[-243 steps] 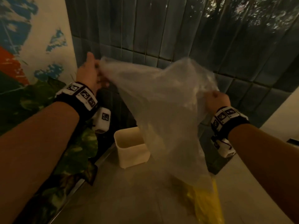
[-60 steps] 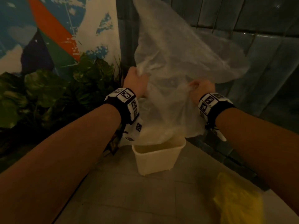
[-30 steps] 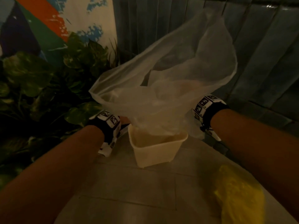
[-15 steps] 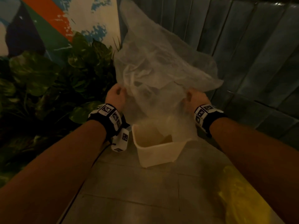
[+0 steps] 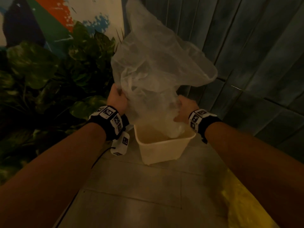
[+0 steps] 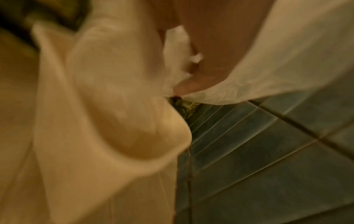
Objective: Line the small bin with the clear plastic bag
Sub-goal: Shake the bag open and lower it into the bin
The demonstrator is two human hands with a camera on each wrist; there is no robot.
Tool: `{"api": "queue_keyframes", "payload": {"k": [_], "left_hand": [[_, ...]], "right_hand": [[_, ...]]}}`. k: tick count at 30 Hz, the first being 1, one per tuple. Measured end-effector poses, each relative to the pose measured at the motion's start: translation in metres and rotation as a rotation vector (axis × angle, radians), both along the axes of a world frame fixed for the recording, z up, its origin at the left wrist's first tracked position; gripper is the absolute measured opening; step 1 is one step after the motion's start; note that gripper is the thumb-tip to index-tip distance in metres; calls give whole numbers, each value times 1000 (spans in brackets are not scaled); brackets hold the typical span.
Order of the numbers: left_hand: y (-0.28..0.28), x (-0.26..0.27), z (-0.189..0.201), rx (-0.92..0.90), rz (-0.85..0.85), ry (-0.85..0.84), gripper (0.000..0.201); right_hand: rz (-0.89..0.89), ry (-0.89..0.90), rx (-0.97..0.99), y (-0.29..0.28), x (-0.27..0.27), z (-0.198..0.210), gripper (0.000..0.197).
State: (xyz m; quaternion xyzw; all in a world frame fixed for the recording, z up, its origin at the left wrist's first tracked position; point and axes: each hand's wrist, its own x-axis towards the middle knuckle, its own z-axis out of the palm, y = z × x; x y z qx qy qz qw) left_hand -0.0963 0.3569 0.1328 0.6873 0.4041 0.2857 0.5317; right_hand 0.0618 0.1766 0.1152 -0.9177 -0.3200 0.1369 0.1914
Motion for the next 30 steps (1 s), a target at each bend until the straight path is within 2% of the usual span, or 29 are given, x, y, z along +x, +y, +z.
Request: {"api": "queue_keyframes", "payload": {"k": [2,3,7,9,12,15,16,18,19,20,22,24,27,28,30], "left_hand": [[-2,-1,2,-19,-7,17,30],[-2,-2,2,-21,-18,25,29],[-3,-2,-3,12,-64,70,24],[-2,-2,-11,29,-96,94,24],[-4,-4,-22,0,-137,117,27],[-9,-1,-27,-89,-145,104,47],[-11,1,-27,-104,-144,101,49],[-14,5,-25,-87,-141,120,41],[-15,8,-25,-69,-143,138,36],[-17,9,-23,-59,-155,161,33],[-20,12,-24,-45,-184,199,32],[-20,11,-26,-49,-193,198,31],[-16,8,-30,-28,-173,184,30],[-15,7,-30,-14,-174,191,30],[-13,6,-33,35,-205,224,30]], "right_hand": [[75,-178,-135,0,-3,-8,34],[81,-248,-175,-1,-4,-12,25],[55,-265,-248,0,-5,-30,26],[88,-193,-303,2,-4,-43,29],[127,45,-349,1,1,-62,50],[-7,476,-107,6,18,-74,103],[-31,547,-103,10,26,-83,107],[-55,642,-119,16,29,-77,116],[-73,642,-133,15,18,-63,113],[-75,568,-177,14,16,-56,100],[-71,369,-212,9,21,-47,60],[-109,284,-215,0,29,-35,46],[-174,258,-12,-1,37,-22,47],[-184,257,72,2,36,-12,55],[-266,292,322,5,40,3,99]]}}
